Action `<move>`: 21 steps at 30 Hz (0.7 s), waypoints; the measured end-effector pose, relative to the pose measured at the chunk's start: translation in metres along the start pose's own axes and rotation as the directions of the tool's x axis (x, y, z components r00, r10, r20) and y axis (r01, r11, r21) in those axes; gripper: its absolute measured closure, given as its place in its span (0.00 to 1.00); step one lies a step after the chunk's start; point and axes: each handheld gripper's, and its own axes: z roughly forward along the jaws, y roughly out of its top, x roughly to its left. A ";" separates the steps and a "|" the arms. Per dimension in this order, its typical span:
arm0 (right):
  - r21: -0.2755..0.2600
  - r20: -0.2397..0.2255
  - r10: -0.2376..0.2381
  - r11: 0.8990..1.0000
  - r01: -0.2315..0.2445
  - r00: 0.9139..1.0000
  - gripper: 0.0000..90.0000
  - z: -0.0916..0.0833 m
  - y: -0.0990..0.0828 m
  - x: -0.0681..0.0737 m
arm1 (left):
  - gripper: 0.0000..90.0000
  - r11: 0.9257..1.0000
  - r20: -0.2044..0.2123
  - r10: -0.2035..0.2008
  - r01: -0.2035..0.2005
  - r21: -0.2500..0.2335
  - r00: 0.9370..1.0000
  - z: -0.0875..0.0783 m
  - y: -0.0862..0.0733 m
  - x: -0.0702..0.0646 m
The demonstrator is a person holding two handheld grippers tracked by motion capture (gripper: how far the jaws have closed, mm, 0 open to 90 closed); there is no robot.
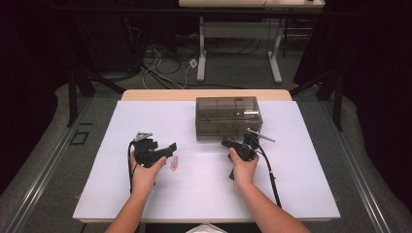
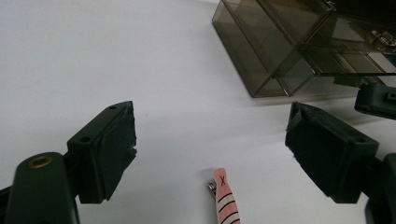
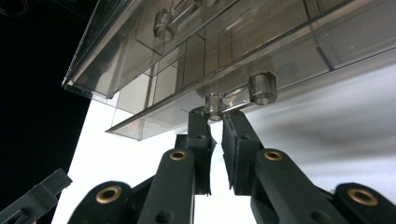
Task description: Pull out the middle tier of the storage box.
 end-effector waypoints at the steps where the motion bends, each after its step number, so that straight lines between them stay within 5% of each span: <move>1: 0.000 0.000 0.000 1.000 0.000 1.000 0.91 0.000 0.000 0.000 | 0.18 1.000 0.000 0.000 0.000 0.000 1.000 0.000 0.000 0.000; 21: 0.007 -0.005 -0.010 1.000 0.011 1.000 0.91 -0.008 -0.010 0.002 | 0.18 1.000 -0.002 -0.004 0.004 0.000 1.000 0.001 0.000 0.000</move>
